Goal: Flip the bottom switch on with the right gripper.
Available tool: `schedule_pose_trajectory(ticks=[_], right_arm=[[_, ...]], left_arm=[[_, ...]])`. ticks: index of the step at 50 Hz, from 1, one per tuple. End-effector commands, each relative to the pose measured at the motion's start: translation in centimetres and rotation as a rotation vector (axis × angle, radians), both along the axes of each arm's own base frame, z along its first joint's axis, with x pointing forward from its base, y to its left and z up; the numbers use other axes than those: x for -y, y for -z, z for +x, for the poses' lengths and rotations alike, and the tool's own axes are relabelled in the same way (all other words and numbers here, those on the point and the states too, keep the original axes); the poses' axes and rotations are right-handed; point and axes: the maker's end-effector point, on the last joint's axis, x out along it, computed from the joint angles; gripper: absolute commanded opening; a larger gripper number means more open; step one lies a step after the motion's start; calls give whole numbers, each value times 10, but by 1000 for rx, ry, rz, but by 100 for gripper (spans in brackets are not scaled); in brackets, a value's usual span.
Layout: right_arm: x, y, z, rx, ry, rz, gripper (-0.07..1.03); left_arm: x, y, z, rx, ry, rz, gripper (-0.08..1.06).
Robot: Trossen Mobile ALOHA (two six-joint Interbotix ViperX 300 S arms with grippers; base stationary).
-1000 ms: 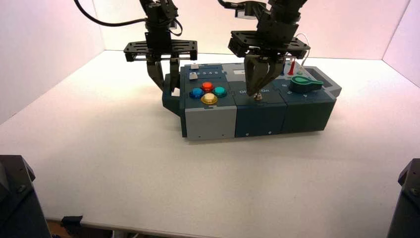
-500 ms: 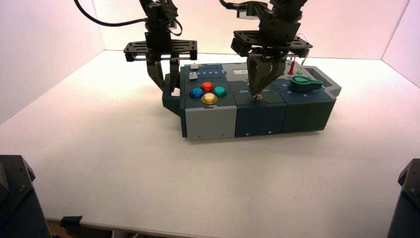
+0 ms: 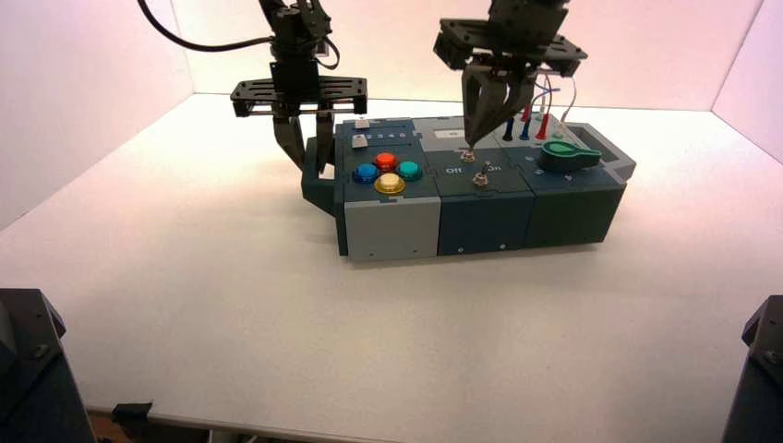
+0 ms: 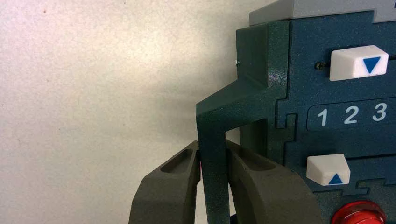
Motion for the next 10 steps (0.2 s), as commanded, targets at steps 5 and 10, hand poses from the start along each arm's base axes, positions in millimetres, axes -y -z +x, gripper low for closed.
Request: schedule_pose_trajectory(ticks=[5,10], right_arm=[[-9,-27,13,68,-10,37,-2],[-9,-28,14,68,-13,34,-2]], left_arm=[[6,-12,8,36,9,-20,-3],[8,-14,10,42,6,-26,-3]])
